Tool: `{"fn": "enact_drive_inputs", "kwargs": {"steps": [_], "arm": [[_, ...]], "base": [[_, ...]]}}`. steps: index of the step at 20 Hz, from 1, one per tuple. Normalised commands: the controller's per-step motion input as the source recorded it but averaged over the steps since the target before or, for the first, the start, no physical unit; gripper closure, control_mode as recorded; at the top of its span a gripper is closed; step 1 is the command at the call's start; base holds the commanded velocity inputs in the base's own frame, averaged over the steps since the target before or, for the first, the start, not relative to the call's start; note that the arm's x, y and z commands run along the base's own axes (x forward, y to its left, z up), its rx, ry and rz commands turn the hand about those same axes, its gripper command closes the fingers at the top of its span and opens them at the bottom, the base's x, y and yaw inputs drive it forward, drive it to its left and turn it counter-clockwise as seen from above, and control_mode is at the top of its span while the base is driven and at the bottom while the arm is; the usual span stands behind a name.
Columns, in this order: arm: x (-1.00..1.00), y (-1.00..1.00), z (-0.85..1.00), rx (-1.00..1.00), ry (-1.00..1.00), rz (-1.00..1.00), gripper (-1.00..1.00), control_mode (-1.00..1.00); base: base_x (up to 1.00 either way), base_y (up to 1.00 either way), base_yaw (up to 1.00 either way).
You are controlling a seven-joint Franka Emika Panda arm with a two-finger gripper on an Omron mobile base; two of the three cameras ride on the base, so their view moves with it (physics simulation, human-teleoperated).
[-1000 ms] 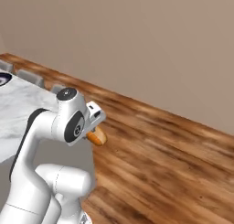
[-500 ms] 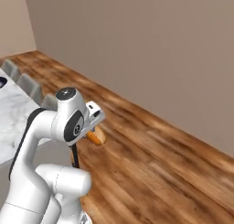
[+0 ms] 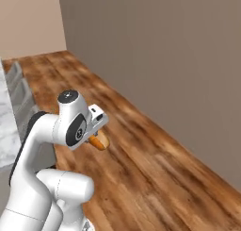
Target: Move the hot dog bun to the plate on the dining table and place the condiment next to that plate. Then navigate to the fridge and take the sausage and place it on the plate as well.
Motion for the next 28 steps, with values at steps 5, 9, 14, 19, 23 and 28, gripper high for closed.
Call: {"fn": "enact_drive_inputs", "kwargs": {"steps": [5, 9, 14, 19, 23, 28], "arm": [[0.0, 0.0, 0.0, 0.0, 0.0, 0.0, 1.0, 1.0], [0.0, 0.0, 0.0, 0.0, 0.0, 0.0, 1.0, 1.0], [0.0, 0.0, 0.0, 0.0, 0.0, 0.0, 1.0, 1.0], [0.0, 0.0, 0.0, 0.0, 0.0, 0.0, 1.0, 1.0], [0.0, 0.0, 0.0, 0.0, 0.0, 0.0, 1.0, 1.0], [0.0, 0.0, 0.0, 0.0, 0.0, 0.0, 1.0, 1.0]], "base": [[0.81, -0.76, 0.39], [0.82, -0.7, 0.42], [0.82, -0.63, 0.45], [0.86, -0.44, 0.55], [0.9, -0.35, 0.6], [0.82, -0.39, 0.6]]}}
